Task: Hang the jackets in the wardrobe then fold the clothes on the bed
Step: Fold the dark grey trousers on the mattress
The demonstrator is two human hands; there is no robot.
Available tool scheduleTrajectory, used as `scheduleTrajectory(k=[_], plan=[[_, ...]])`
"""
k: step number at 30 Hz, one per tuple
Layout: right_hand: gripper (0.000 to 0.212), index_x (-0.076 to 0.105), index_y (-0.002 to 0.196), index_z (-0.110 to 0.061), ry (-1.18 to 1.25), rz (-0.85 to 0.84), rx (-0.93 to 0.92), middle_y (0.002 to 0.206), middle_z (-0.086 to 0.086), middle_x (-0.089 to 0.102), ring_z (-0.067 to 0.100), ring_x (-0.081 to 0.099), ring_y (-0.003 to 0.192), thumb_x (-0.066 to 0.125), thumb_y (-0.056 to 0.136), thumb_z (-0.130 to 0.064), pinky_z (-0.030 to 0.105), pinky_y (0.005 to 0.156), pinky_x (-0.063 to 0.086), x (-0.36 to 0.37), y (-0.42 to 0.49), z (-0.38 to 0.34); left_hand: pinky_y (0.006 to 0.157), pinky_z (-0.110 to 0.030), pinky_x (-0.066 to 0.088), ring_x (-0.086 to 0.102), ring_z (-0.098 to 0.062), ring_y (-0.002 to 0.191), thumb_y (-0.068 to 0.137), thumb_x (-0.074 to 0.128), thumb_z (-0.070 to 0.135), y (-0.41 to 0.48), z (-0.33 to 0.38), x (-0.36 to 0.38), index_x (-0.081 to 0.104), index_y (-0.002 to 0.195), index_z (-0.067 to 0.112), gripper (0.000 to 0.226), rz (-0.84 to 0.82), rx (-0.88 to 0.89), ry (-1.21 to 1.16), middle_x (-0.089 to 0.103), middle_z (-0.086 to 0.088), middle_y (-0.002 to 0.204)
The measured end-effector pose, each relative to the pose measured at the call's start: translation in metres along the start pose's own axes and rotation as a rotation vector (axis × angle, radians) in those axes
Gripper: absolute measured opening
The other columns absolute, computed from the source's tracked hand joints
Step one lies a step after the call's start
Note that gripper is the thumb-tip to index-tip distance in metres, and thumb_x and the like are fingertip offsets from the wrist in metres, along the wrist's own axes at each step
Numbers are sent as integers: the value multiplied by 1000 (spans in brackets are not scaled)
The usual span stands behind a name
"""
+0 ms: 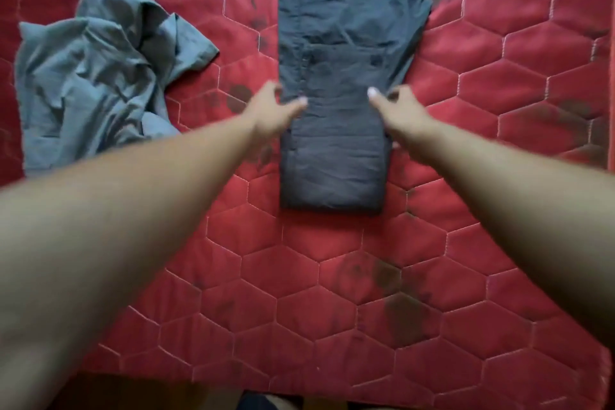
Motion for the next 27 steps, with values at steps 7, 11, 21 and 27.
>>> scheduleTrajectory(k=[7,11,21,27], plan=[[32,54,112,-12,109,-87,300,109,13,69,20,65,85,75,88,-10,29,69,50,30,-83,110,97,-33,50,65,-22,104,87,76,15,-67,-86,46,59,118,10,35,-28,-158,-128,68,-9,116],[29,60,108,-10,45,-122,131,112,15,72,24,70,97,69,85,4,36,88,56,33,-85,114,90,-40,53,65,-20,89,85,76,14,-69,-96,52,65,106,8,24,-18,-206,-141,72,-9,101],[33,66,116,-16,-213,-232,-51,114,1,73,22,67,108,76,86,-27,44,99,50,30,-84,96,67,-30,40,51,-16,76,87,71,10,-82,-104,44,59,84,15,13,-125,-190,-201,60,-5,81],[13,66,88,-4,-186,-276,108,87,7,71,19,62,76,73,89,-14,33,74,50,29,-101,131,92,-42,53,63,-23,89,89,72,7,-101,-136,55,67,95,8,8,-197,-241,-175,73,-19,103]])
Point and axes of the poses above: each hand's wrist, its own y-axis towards the middle knuckle, its own x-axis out of the palm, z = x × y, the point moved 4 cm from there along y, towards the middle knuckle
